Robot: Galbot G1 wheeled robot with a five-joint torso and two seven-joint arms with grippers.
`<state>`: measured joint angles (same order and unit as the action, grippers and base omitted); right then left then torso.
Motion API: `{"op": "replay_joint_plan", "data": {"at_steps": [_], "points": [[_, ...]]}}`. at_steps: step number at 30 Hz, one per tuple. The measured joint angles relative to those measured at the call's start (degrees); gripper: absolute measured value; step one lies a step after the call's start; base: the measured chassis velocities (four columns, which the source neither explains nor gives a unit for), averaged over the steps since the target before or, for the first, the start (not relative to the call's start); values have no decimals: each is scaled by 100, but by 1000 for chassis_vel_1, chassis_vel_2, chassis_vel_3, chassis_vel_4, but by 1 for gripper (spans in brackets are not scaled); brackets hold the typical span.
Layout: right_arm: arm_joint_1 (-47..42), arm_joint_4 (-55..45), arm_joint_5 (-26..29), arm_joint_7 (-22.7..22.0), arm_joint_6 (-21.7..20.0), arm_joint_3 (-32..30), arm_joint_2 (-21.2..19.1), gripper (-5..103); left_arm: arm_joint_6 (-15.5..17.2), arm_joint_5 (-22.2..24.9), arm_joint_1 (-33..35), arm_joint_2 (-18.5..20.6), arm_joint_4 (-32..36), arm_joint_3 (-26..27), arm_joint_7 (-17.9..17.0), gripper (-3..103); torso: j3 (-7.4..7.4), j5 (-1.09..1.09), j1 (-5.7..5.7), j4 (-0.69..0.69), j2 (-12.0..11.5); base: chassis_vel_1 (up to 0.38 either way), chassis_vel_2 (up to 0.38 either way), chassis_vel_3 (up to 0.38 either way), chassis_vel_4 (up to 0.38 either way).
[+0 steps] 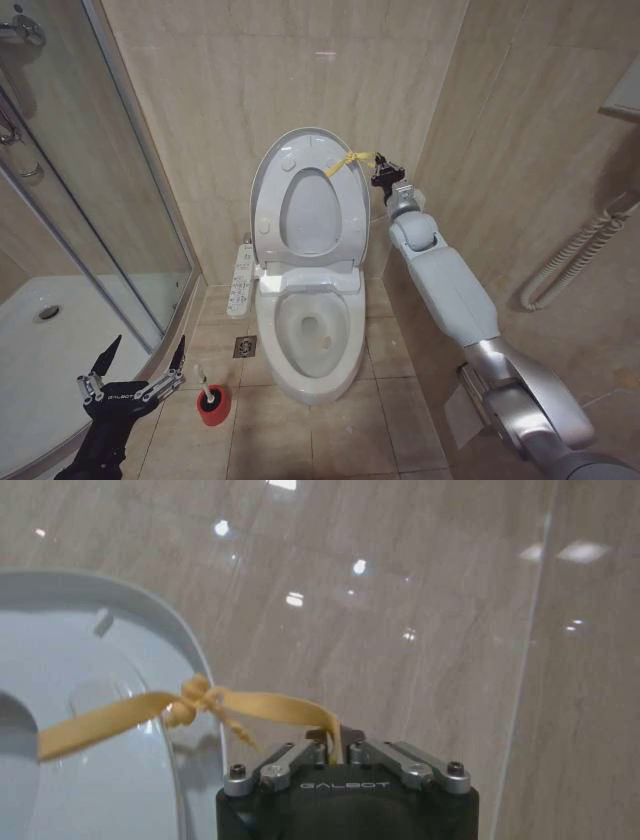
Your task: Open the toilet lid, clean the toilet bowl with a toilet brush, close the toilet lid, and flush.
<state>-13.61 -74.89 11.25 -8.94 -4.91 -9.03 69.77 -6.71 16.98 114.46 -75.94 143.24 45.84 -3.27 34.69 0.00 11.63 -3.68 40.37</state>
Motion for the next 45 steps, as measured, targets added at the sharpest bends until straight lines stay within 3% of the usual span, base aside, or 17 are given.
{"op": "replay_joint_plan", "data": {"at_steps": [2,3,8,9,16,17,22,24,25,42,45], "points": [[-48,-90,86,-9,-7,-2,-51,2,0,0,0,0,0,0,0,100,0,0,0,0,0,0,0,0,0],[-108,-189,202,-10,-23,-2,-106,17,0,0,0,0,0,0,0,100,0,0,0,0,0,0,0,0,0],[-568,-855,943,-92,-385,-25,-361,17,0,0,0,0,0,0,1,100,0,1,0,0,0,0,0,0,0],[-722,-1068,1107,-132,-492,-39,-409,43,0,0,0,0,0,0,0,100,0,0,0,2,0,0,0,0,0],[-1669,-2348,1879,-467,-1014,-99,-693,43,0,0,0,0,0,0,0,100,0,1,-1,1,0,0,0,0,0],[-1866,-2591,1979,-541,-1067,-149,-736,71,0,0,0,0,0,0,1,100,-1,1,-1,0,0,0,0,0,0],[-2496,-3300,2205,-771,-1228,-422,-866,71,0,0,0,0,0,0,0,100,-1,0,0,4,0,0,0,0,0],[-3137,-3721,2286,-819,-1286,-718,-951,71,0,0,0,0,0,0,1,100,-1,0,-1,-1,0,0,0,0,0],[-3451,-3867,2286,-835,-1274,-850,-972,97,0,0,0,1,0,0,2,100,-1,2,-1,-1,0,0,0,0,0],[-6286,-5358,1824,-807,-909,-1992,-498,100,0,0,0,0,0,0,0,100,0,1,-1,1,0,0,0,0,0],[-7056,-5937,1497,-649,-745,-2131,-155,100,0,0,0,0,0,0,0,100,-1,-1,-1,0,1,0,0,0,0]]}}
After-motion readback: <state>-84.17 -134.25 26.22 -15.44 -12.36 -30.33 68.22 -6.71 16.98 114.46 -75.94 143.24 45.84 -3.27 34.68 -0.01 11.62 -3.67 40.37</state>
